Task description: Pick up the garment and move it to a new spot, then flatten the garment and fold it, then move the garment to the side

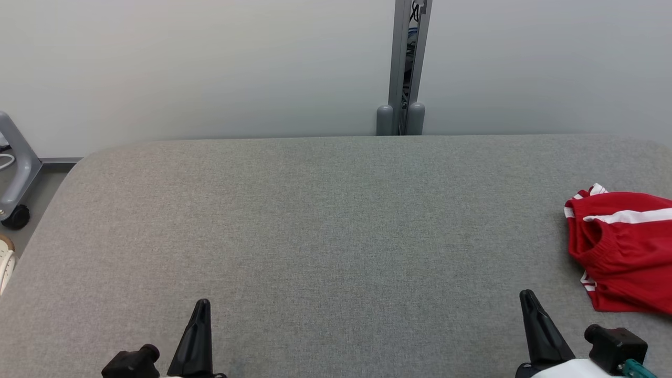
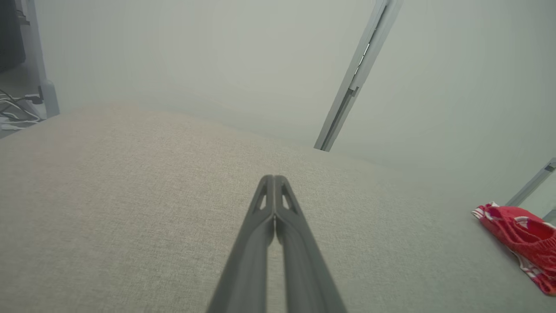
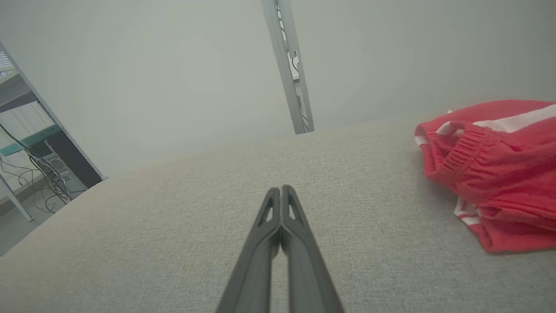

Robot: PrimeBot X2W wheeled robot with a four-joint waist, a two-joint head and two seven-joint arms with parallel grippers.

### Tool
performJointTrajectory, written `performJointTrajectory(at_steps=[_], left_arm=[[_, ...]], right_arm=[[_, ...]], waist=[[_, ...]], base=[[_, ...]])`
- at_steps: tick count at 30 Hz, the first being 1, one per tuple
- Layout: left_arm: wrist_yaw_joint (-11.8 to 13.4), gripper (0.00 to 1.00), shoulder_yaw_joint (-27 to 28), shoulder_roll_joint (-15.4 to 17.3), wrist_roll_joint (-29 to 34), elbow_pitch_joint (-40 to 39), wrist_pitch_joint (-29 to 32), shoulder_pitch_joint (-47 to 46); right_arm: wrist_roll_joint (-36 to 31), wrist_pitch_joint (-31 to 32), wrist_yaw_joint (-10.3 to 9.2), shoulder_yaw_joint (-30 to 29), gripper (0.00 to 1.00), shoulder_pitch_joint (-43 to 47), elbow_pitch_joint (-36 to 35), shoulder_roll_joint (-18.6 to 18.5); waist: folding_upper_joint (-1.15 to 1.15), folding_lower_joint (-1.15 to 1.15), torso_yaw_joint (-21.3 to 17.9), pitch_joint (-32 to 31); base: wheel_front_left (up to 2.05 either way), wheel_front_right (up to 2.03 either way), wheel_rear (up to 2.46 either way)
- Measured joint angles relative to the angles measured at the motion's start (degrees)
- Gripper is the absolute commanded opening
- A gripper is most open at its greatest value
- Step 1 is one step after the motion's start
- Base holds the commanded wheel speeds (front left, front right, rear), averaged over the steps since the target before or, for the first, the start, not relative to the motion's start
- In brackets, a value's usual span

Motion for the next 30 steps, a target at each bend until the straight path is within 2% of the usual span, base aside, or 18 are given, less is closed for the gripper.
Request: performJointTrajectory(at_steps=[15,30], left_arm=[[-1.3,0.00,0.7,0.1,-14.1,2.3,3.1,-3.5],[-2.3,0.00,1.5,0.2,-25.9,3.8,5.8,-6.5]], right_arm=[[15.3,3.7,0.00,-3.2,0.00,-0.7,-0.3,-0.7],[27.9,7.0,0.00,-6.4,0.00,-1.6,-0.7,-1.1]], waist=[[0.00,0.00,-0.1,0.3],[0.00,0.00,-0.2,0.7]], base=[[0.00,0.00,0.00],[0.00,0.00,0.00]])
